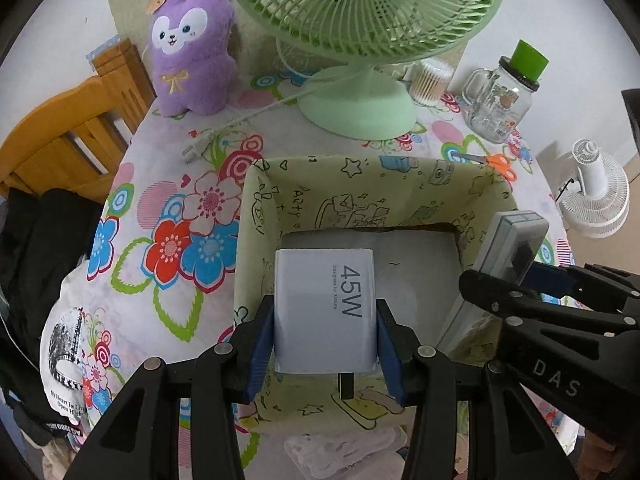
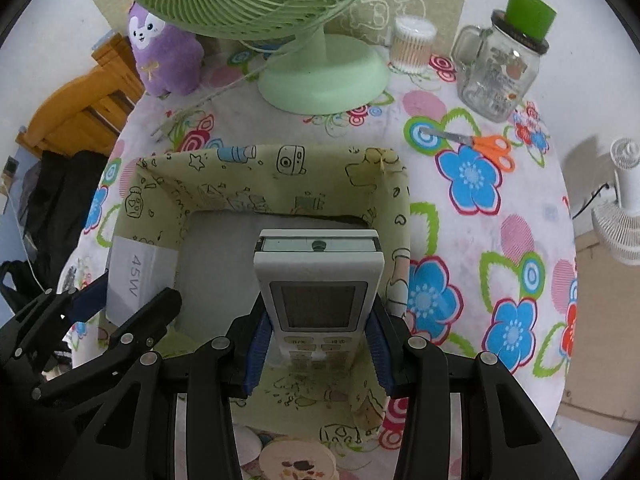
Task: Organize rigid objects
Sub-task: 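Lift the remote and square charger and carry both over the fabric box, then open the right tool to drop the remote in the box while the left tool releases the charger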
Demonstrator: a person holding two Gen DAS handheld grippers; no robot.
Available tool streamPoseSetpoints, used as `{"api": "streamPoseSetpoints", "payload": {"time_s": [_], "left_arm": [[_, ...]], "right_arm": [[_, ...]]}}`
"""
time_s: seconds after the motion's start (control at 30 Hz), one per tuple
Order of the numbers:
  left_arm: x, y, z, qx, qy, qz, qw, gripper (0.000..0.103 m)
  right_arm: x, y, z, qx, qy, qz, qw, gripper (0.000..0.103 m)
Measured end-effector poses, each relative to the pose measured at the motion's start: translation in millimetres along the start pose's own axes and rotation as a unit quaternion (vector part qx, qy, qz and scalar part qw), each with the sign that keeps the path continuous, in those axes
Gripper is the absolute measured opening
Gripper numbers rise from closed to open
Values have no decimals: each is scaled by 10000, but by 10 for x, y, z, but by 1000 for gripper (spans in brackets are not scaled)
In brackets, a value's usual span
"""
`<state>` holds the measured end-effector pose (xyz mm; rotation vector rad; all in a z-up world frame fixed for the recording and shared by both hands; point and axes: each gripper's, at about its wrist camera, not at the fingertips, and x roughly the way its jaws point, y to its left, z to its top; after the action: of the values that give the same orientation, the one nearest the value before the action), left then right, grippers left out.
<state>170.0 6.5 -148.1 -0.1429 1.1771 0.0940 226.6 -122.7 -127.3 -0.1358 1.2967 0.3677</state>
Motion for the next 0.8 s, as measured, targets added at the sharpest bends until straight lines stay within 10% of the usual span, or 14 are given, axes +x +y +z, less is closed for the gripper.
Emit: {"api": "streamPoseSetpoints", "payload": {"time_s": [0.8], "left_arm": [[61,-7,64,120,-24,-43,9999,48]], "right_arm": [[-226,-51,44,135,-690,-55,9975,75]]}}
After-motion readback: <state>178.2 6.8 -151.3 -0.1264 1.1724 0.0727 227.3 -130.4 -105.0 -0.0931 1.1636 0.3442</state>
